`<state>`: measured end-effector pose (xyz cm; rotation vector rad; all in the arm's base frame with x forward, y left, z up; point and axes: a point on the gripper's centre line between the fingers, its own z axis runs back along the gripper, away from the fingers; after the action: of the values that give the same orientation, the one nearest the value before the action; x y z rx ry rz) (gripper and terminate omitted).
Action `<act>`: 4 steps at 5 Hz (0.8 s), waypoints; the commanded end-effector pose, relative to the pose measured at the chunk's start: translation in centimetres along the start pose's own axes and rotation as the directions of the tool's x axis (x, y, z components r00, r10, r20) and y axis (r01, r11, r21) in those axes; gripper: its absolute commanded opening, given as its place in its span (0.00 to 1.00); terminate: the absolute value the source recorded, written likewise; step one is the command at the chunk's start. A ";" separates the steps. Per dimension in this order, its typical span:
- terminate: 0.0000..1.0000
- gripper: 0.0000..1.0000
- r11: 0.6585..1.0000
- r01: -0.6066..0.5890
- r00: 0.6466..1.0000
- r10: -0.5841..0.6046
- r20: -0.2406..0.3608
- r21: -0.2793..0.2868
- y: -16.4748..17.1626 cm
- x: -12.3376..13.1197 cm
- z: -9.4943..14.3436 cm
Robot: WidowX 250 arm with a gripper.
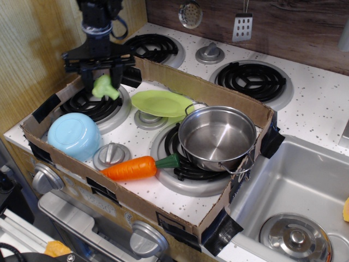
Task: Take broccoli out of pan
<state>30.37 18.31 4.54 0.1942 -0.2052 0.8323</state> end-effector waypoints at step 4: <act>0.00 1.00 0.993 0.118 0.993 -0.118 0.002 -0.008 -2.3 4.3 6.1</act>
<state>32.96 17.56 9.16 0.1845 -0.1499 0.7105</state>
